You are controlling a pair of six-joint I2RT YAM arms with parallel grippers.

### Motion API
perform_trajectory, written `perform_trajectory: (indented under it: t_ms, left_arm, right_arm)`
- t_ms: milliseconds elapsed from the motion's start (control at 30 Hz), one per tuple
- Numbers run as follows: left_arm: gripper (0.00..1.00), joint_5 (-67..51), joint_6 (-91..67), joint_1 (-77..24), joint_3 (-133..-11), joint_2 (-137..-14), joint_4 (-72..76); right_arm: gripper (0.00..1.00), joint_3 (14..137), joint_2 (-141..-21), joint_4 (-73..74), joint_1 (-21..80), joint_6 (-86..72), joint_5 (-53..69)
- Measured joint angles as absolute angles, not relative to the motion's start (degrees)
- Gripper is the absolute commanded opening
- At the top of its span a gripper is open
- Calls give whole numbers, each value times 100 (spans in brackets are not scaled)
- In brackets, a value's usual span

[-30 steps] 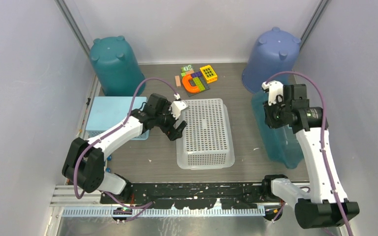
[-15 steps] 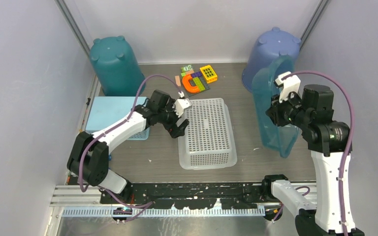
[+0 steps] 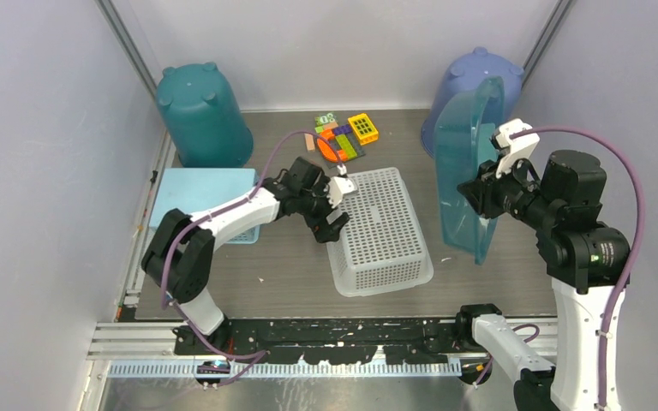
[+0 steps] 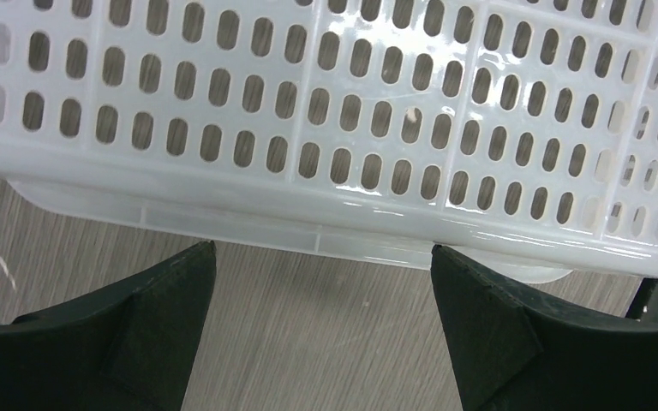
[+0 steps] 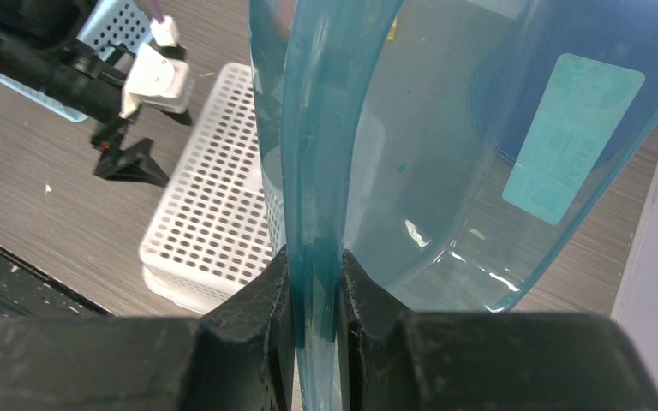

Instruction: Turn the large container upside down

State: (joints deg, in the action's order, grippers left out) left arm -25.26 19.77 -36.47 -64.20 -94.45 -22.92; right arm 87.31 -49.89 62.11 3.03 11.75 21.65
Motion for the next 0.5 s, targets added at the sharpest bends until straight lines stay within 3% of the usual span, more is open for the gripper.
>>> perform_trajectory:
  t_ms: [500]
  left_arm:
    - [97,-2447,1938,-4372,-7902,-10650,-2349]
  right_arm:
    - [1,9249,-5190,6095,303,985,2480]
